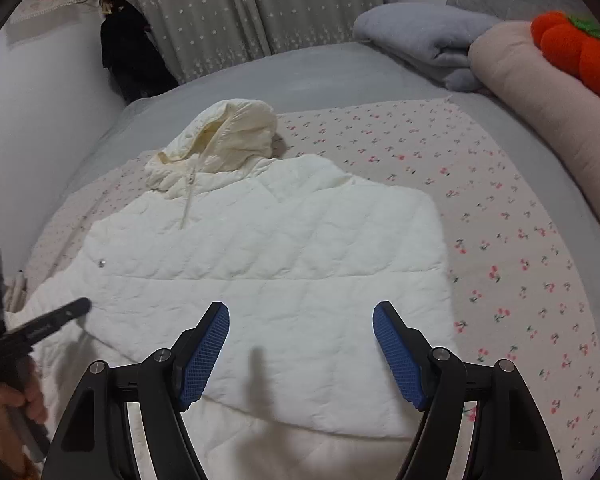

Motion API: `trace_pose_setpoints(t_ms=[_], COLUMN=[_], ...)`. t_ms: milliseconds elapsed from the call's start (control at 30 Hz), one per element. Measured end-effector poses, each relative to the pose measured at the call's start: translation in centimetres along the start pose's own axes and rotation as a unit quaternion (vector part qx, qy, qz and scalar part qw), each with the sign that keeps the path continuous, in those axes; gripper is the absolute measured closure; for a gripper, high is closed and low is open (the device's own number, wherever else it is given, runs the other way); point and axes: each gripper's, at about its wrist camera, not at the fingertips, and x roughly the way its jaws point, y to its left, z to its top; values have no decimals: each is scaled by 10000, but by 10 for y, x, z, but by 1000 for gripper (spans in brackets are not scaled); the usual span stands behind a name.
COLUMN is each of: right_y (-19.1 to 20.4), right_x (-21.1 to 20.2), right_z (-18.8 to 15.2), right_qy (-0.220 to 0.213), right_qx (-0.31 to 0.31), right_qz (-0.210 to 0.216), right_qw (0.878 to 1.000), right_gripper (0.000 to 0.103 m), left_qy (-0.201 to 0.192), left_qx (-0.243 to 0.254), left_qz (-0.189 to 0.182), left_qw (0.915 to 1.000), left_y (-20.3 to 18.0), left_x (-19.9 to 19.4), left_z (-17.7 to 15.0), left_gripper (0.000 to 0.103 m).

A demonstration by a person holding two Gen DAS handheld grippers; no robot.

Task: Fold large clothes
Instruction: 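Grasp the jacket front near the snap button with the left gripper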

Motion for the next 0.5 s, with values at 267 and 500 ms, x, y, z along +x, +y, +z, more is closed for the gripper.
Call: trace_pose_setpoints(t_ms=[267, 500], right_y=[4, 3], right_x=[52, 48], right_z=[-24, -19], right_qy=[532, 728], right_qx=[-746, -598], right_qz=[-645, -621], right_qw=[9937, 9936], right_gripper=[46, 43], left_qy=[258, 182], left_qx=[35, 396], left_qz=[375, 677], left_qw=[9990, 9967], left_y=[12, 6], left_x=[32, 7], left_z=[-24, -27], left_gripper=[91, 48])
